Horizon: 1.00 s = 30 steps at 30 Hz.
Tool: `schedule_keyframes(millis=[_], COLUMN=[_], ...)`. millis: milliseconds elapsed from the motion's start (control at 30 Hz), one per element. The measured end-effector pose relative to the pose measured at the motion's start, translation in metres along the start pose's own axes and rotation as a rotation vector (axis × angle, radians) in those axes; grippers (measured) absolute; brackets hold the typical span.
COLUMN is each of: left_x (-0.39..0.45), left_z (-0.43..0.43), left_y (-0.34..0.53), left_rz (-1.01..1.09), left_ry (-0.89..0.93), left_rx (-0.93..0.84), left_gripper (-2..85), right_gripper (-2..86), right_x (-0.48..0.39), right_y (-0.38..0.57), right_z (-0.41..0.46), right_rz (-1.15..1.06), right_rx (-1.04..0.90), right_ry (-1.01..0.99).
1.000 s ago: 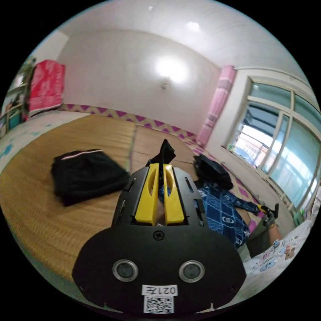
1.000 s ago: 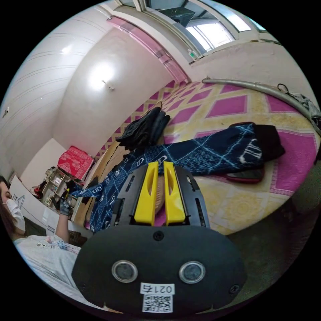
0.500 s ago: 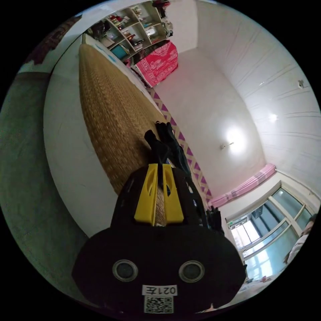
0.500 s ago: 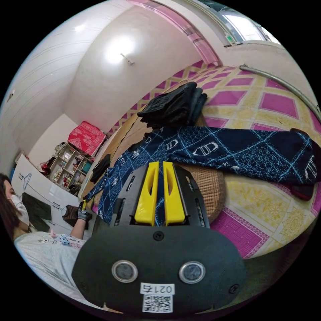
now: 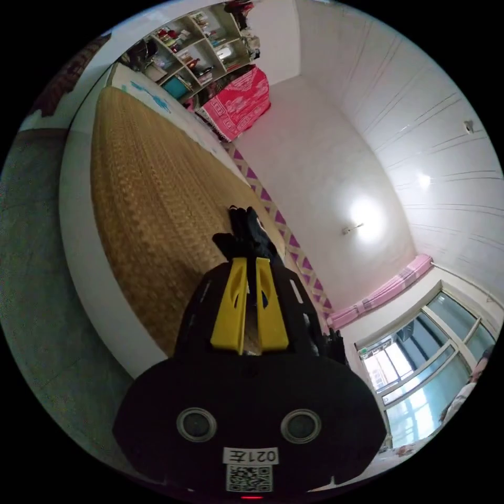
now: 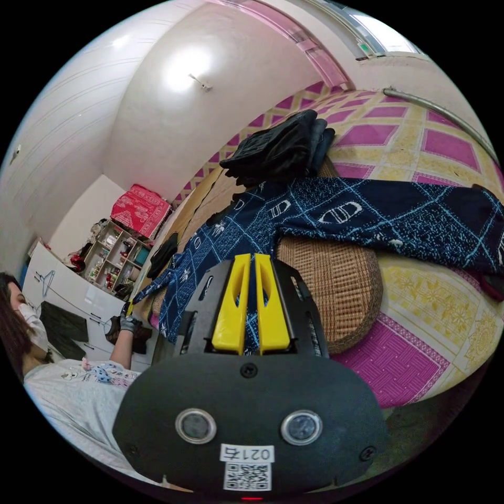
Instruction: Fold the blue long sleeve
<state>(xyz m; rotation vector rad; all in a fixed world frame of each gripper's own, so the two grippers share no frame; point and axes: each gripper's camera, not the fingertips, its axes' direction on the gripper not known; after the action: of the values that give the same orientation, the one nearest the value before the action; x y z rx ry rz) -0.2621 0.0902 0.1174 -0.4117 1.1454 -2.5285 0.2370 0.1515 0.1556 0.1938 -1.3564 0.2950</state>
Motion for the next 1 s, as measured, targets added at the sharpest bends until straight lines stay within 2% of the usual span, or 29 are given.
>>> schedule_keyframes(millis=[33, 100, 167, 267, 400, 500, 600, 667, 800, 867, 1000], left_x=[-0.014, -0.033, -0.039, -0.034, -0.025, -0.002, 0.051, 0.117, 0.240, 0.325, 0.436], left_z=[0.007, 0.011, 0.007, 0.014, 0.030, 0.032, 0.034, 0.043, 0.071, 0.100, 0.166], left_y=[0.004, 0.015, 0.025, 0.030, 0.036, 0.045, 0.049, 0.056, 0.088, 0.129, 0.222], left_rz=[-0.060, -0.140, -0.147, -0.115, -0.120, -0.082, 0.030, 0.159, 0.387, 0.541, 0.722], left_ry=[-0.044, -0.009, 0.066, 0.087, 0.031, 0.018, 0.054, 0.093, 0.163, 0.211, 0.339], left_rx=[-0.051, -0.069, -0.019, -0.046, -0.105, -0.078, -0.054, -0.064, -0.108, -0.163, -0.312], left_gripper=[0.3, 1.1, 3.9, 6.1, 2.6, -0.4, -0.8, -0.9, -0.9, -0.9, -0.9], right_gripper=[0.5, 0.4, 0.4, 0.3, 0.2, -0.1, -0.4, -0.5, -0.5, -0.5, -0.5], right_x=[0.000, 0.002, 0.003, 0.002, 0.000, 0.002, 0.000, -0.009, -0.039, -0.046, -0.046], right_y=[0.001, 0.004, 0.006, 0.008, 0.012, 0.017, 0.023, 0.026, 0.037, 0.042, 0.054], right_z=[0.000, 0.003, 0.004, 0.004, 0.005, 0.004, 0.001, 0.002, 0.008, 0.005, -0.018], right_rz=[0.002, 0.013, 0.022, 0.024, 0.024, 0.029, -0.004, -0.084, -0.250, -0.285, -0.306], right_rx=[0.000, 0.001, 0.000, 0.000, 0.002, 0.006, -0.001, -0.045, -0.122, -0.111, -0.055], right_ry=[-0.001, -0.009, -0.009, -0.011, -0.012, -0.017, 0.004, 0.028, 0.218, 0.254, 0.231])
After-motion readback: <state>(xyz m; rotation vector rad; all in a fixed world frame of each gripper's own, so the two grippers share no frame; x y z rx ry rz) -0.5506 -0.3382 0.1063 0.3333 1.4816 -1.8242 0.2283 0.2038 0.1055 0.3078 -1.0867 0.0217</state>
